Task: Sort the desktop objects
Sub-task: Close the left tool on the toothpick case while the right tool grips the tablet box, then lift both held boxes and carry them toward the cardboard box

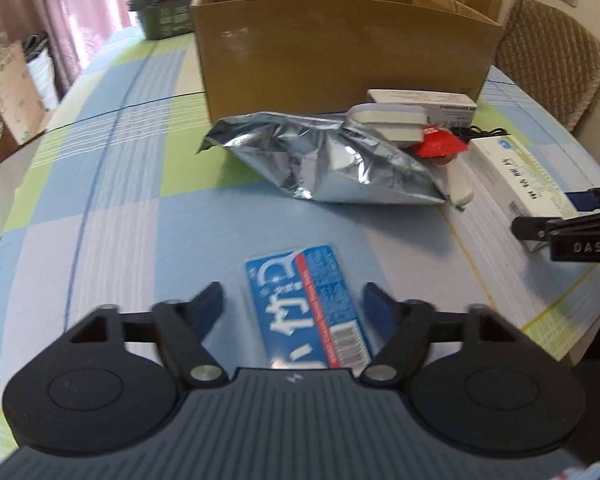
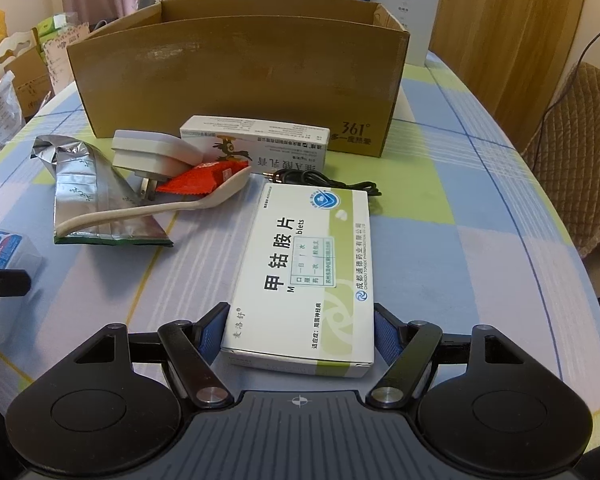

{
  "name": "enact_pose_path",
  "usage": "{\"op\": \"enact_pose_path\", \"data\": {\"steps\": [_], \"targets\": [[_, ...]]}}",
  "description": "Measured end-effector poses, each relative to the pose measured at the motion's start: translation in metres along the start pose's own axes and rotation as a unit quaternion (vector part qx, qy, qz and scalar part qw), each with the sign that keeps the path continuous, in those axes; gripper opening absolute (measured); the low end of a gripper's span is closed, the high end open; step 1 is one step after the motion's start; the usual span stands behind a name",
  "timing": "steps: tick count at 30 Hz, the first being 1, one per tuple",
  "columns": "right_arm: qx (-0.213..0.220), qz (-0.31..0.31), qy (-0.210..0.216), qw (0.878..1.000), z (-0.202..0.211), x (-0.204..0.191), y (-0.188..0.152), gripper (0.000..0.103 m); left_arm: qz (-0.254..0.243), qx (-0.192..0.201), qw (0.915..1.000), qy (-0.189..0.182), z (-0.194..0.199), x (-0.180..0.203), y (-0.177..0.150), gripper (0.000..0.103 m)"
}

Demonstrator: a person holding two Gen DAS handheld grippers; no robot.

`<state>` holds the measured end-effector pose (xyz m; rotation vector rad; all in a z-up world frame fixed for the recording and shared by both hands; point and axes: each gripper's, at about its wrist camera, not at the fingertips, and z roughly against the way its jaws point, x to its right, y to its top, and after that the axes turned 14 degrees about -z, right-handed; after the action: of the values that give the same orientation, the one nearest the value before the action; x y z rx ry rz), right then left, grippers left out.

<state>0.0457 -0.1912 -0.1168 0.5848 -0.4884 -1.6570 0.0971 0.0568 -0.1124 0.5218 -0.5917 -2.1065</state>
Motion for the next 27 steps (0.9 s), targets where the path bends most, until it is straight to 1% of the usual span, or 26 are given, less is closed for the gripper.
{"op": "enact_pose_path", "data": {"steps": [2,4,6,8,9,10,11,13,15,21,27], "targets": [[0.0,0.0,-0.001,1.0,0.001,0.001,-0.001,0.071,0.023,0.002,0.9997,-0.001,0.005,-0.004,-0.004,0.076],[0.0,-0.002,-0.001,1.0,0.002,0.002,-0.002,0.071,0.033,0.007,0.9994,0.0,0.009,-0.005,-0.006,0.076],[0.0,-0.003,-0.003,1.0,0.002,0.002,-0.002,0.071,0.037,0.005,0.9993,-0.006,0.009,-0.006,-0.006,0.075],[0.0,-0.002,-0.004,1.0,0.003,0.001,-0.003,0.071,0.029,-0.002,0.9995,-0.007,0.008,-0.003,-0.004,0.071],[0.0,-0.001,-0.004,1.0,0.003,0.001,-0.003,0.071,0.024,-0.007,0.9997,-0.006,0.007,-0.002,-0.004,0.071],[0.001,-0.001,-0.004,1.0,0.004,0.002,-0.003,0.071,0.024,-0.011,0.9996,-0.006,0.006,-0.001,-0.004,0.068],[0.0,-0.001,-0.005,1.0,0.004,0.002,-0.004,0.071,0.027,-0.015,0.9995,-0.008,0.004,-0.002,-0.004,0.061],[0.001,-0.002,-0.006,1.0,0.004,0.004,-0.004,0.071,0.027,-0.022,0.9994,-0.002,0.001,-0.002,-0.004,0.053],[0.001,-0.006,-0.007,1.0,0.003,0.006,-0.004,0.071,0.015,-0.022,0.9996,0.009,-0.002,-0.001,-0.004,0.053],[0.005,-0.006,-0.009,1.0,0.002,0.006,-0.004,0.071,0.001,-0.015,0.9997,0.019,-0.001,0.003,-0.005,0.053],[0.006,-0.014,-0.011,1.0,-0.003,0.006,0.002,0.071,0.013,-0.01,0.9997,0.018,-0.001,0.001,-0.006,0.053]]}}
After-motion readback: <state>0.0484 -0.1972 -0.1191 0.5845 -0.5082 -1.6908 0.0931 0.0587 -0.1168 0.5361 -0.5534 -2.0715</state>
